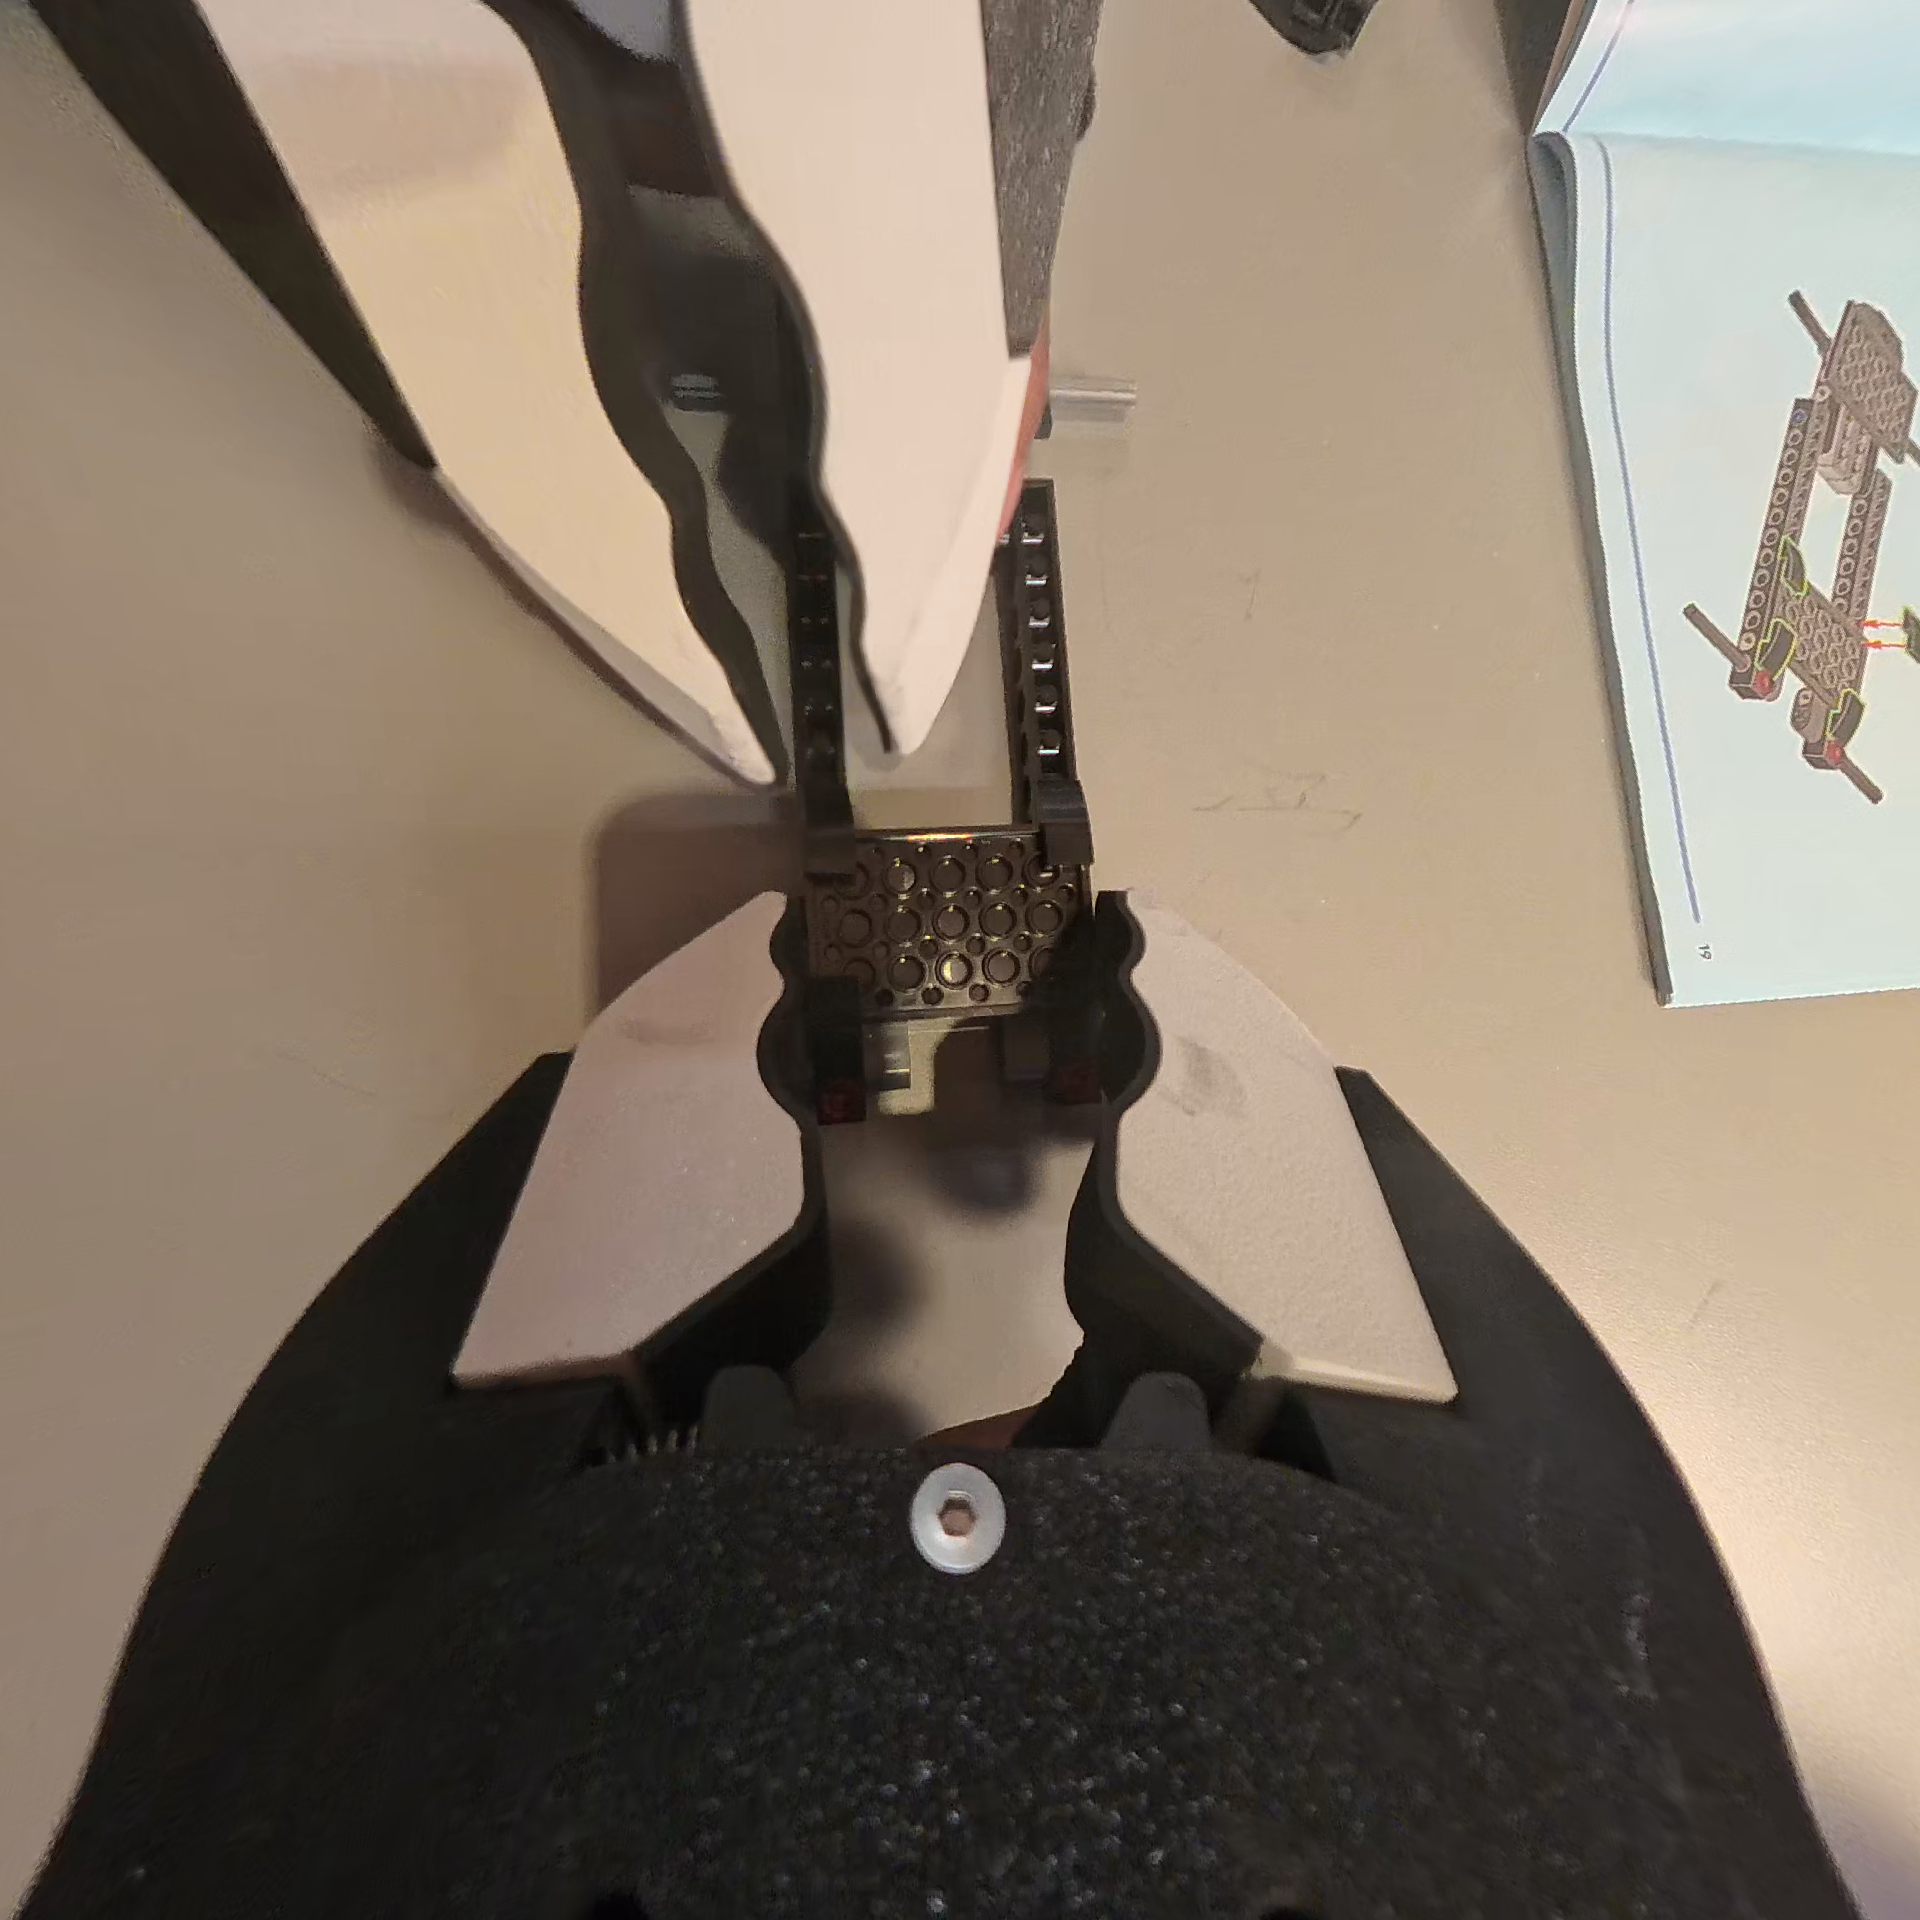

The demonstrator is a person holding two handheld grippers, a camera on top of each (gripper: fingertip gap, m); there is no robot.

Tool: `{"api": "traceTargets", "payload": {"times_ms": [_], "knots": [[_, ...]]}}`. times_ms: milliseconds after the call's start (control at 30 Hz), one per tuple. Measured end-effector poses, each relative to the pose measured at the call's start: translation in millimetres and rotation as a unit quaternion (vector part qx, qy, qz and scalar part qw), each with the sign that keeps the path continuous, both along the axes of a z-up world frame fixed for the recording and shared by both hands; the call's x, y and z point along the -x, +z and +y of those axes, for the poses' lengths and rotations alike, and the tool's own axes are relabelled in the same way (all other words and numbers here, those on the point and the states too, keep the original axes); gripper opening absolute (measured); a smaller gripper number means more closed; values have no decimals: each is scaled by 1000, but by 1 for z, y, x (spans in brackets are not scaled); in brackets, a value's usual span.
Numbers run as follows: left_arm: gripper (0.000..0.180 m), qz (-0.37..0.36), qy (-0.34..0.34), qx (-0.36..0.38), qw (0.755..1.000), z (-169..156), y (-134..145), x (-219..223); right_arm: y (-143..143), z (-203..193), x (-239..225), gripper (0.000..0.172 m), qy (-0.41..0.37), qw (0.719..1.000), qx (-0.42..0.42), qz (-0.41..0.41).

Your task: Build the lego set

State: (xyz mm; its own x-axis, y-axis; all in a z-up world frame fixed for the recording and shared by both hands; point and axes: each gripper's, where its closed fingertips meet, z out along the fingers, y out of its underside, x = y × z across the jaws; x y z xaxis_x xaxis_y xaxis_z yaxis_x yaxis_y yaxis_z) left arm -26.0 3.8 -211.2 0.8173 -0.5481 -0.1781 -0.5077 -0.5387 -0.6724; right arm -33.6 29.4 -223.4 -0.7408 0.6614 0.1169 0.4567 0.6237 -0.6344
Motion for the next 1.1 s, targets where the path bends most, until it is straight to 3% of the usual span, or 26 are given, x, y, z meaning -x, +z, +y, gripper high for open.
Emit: {"api": "traceTargets", "payload": {"times_ms": [133, 767, 933, 1100], "knots": [[22, 21, -2, 20, 1000, -5, -9, 5, 0, 0, 0, 53, 2, 1000, 0, -1], [9, 62, 8, 48, 997, -2, -14, 8, 2, 5, 5, 52, 17, 999, -20, 33], [8, 58, 30, 56, 996, 1, -14, 12, 15, 8, 5, 52, 24, 996, -28, 86], [8, 25, 39, 50, 998, 3, -9, 10, 36, 16, -8, 54, 41, 978, -64, 197]]}}
